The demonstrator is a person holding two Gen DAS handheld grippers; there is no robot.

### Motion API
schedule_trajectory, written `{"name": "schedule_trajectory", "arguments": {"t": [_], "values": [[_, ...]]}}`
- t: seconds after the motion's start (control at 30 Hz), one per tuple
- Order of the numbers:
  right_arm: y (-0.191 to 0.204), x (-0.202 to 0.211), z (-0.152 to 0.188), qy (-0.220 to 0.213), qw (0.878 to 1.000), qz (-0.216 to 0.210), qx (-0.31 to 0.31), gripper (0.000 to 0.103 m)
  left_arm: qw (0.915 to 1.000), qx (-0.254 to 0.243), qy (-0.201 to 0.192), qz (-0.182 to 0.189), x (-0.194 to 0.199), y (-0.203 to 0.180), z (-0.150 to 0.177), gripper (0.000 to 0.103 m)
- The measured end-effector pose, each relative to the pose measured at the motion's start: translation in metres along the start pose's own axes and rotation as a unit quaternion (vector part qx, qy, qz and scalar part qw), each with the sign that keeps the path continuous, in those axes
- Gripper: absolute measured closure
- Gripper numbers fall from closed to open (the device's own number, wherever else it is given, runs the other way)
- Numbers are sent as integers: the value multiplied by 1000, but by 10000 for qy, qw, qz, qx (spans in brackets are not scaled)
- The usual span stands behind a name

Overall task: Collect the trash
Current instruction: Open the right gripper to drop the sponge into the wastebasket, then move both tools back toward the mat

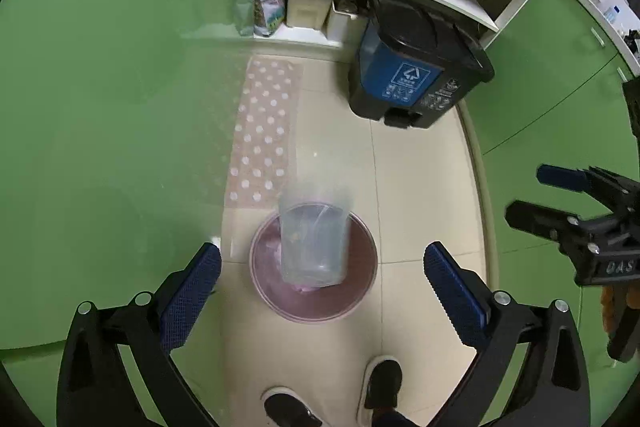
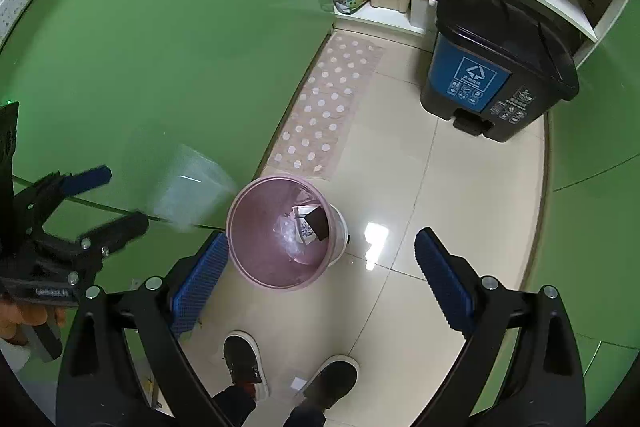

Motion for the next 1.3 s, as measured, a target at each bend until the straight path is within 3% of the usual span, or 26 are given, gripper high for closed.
{"name": "schedule_trajectory", "arguments": {"t": [0.3,0.53,0.73,0.97,1.17,1.3], "values": [[5,10,5,-50,10000,-39,-6,7,9996,51,155,-211,5,-1,4,6],[18,54,8,-16,10000,-43,85,4,9995,128,170,-235,48,-13,12,6],[44,134,18,-100,9995,-101,275,3,9994,280,26,-224,128,-28,18,6],[94,240,24,-312,9961,-333,749,3,9963,630,-434,-382,249,-31,37,6],[149,314,16,-641,9857,-626,1426,3,9852,1209,-937,-775,346,-4,72,6],[192,332,9,-723,9763,-847,1853,3,9750,1612,-1050,-1113,376,26,95,6]]}}
Point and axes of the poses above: each gripper's, at about its wrist camera, not at the fingertips, and x roughly against the way its jaws point, y to its left, z to its underside, the point moved 1 cm from there along -x, roughly the way its jaws point
